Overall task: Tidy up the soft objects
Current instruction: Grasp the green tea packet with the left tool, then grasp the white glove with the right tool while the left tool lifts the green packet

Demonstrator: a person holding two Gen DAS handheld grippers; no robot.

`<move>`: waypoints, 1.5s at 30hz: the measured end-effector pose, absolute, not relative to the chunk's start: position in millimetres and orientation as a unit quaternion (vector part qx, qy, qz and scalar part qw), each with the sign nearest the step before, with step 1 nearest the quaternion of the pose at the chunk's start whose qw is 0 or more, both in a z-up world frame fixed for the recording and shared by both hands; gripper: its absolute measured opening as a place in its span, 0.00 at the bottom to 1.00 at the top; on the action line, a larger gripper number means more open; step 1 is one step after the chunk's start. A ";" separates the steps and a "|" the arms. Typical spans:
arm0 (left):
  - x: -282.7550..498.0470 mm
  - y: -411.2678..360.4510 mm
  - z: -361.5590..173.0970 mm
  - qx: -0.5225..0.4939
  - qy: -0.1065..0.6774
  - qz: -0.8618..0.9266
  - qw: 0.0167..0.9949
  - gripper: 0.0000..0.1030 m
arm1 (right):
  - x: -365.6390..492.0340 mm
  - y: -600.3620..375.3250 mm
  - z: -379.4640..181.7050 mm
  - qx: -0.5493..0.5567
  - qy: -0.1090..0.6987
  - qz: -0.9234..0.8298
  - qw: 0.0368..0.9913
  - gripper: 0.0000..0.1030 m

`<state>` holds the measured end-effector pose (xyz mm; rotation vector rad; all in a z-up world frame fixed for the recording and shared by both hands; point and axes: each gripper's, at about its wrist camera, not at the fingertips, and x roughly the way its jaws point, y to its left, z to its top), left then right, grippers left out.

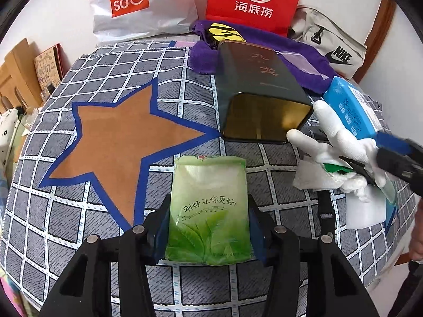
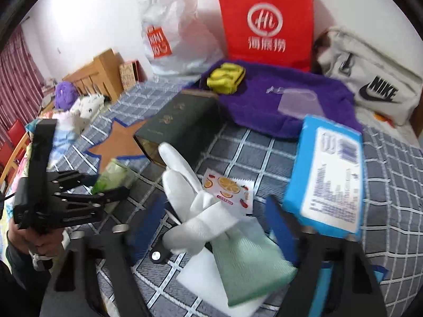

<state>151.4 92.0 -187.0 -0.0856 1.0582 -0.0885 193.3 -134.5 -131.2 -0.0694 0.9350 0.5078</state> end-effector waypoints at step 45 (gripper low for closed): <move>146.2 58.3 -91.2 -0.069 0.447 -0.062 0.890 0.47 | 116.9 -255.8 -23.4 0.042 0.320 0.187 0.928 0.11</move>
